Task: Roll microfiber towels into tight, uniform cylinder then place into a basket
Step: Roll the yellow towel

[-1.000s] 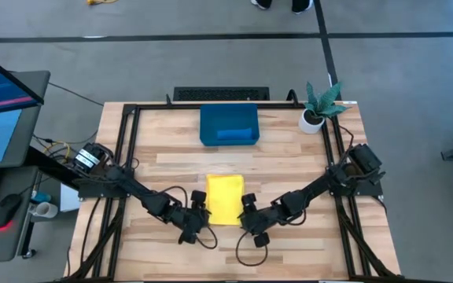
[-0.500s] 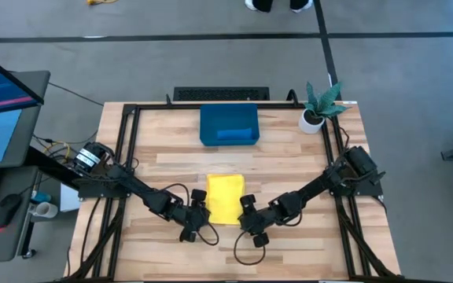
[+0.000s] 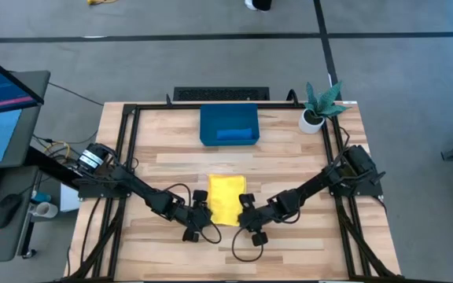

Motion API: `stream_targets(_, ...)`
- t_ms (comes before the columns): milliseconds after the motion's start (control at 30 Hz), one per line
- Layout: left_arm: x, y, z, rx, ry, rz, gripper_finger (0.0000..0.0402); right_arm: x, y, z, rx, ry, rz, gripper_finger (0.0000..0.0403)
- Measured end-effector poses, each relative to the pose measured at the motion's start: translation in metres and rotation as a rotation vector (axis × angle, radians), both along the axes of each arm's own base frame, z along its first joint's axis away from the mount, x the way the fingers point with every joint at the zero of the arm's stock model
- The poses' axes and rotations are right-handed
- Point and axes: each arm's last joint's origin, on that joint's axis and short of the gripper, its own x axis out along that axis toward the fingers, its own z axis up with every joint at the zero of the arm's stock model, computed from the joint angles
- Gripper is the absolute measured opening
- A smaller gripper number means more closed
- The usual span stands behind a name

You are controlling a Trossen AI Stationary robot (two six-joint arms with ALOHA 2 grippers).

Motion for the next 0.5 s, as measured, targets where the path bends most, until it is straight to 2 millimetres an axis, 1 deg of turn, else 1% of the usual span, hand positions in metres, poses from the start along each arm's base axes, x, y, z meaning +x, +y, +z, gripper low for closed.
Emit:
stream_targets(100, 0.000, 0.001, 0.000, -0.048, 0.003, 0.062, 0.0176, 0.000, 0.000, 0.000, 0.010, 0.009, -0.014, 0.0086)
stream_targets(200, 0.000, 0.000, 0.000, -0.081, 0.005, 0.084, 0.0159, 0.000, -0.001, -0.001, 0.032, 0.020, -0.023, 0.0063)
stream_targets(333, 0.001, -0.002, 0.001, -0.145, 0.015, 0.110, 0.0111, 0.001, -0.002, 0.000, 0.081, 0.039, -0.030, 0.0032)
stream_targets(400, 0.004, -0.004, 0.003, -0.206, 0.032, 0.108, 0.0083, 0.001, -0.003, 0.001, 0.124, 0.054, -0.032, 0.0017)
stream_targets(500, 0.008, -0.011, 0.009, -0.307, 0.073, 0.068, 0.0045, 0.001, -0.005, 0.004, 0.210, 0.090, -0.040, 0.0007)
